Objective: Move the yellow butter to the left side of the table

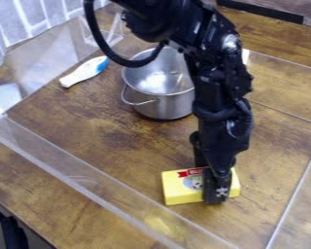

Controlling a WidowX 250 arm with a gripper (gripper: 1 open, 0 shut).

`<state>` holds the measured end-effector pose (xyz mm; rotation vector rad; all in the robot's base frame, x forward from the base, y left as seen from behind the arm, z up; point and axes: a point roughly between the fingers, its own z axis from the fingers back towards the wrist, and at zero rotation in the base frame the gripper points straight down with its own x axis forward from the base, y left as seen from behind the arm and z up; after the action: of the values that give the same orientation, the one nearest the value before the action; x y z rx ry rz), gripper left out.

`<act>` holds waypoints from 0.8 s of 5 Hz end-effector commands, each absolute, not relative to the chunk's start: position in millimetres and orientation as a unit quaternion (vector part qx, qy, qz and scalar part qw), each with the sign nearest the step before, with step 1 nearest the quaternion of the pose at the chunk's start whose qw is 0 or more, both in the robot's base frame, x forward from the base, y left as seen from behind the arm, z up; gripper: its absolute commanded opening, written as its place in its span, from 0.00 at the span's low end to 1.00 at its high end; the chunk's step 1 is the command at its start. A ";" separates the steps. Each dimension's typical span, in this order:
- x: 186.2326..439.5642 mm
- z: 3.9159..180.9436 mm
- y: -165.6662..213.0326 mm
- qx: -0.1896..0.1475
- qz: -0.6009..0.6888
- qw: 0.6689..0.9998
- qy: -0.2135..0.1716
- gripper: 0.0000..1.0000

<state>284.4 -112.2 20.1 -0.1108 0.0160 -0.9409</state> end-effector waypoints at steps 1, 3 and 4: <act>278.5 17.7 -127.4 -0.057 -0.455 0.888 0.016 0.00; 276.0 15.7 -116.0 -0.066 -0.418 0.906 0.027 0.00; 266.6 14.4 -102.8 -0.071 -0.432 0.899 0.036 0.00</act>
<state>276.3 -112.1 20.2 -0.1416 0.0322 -0.9115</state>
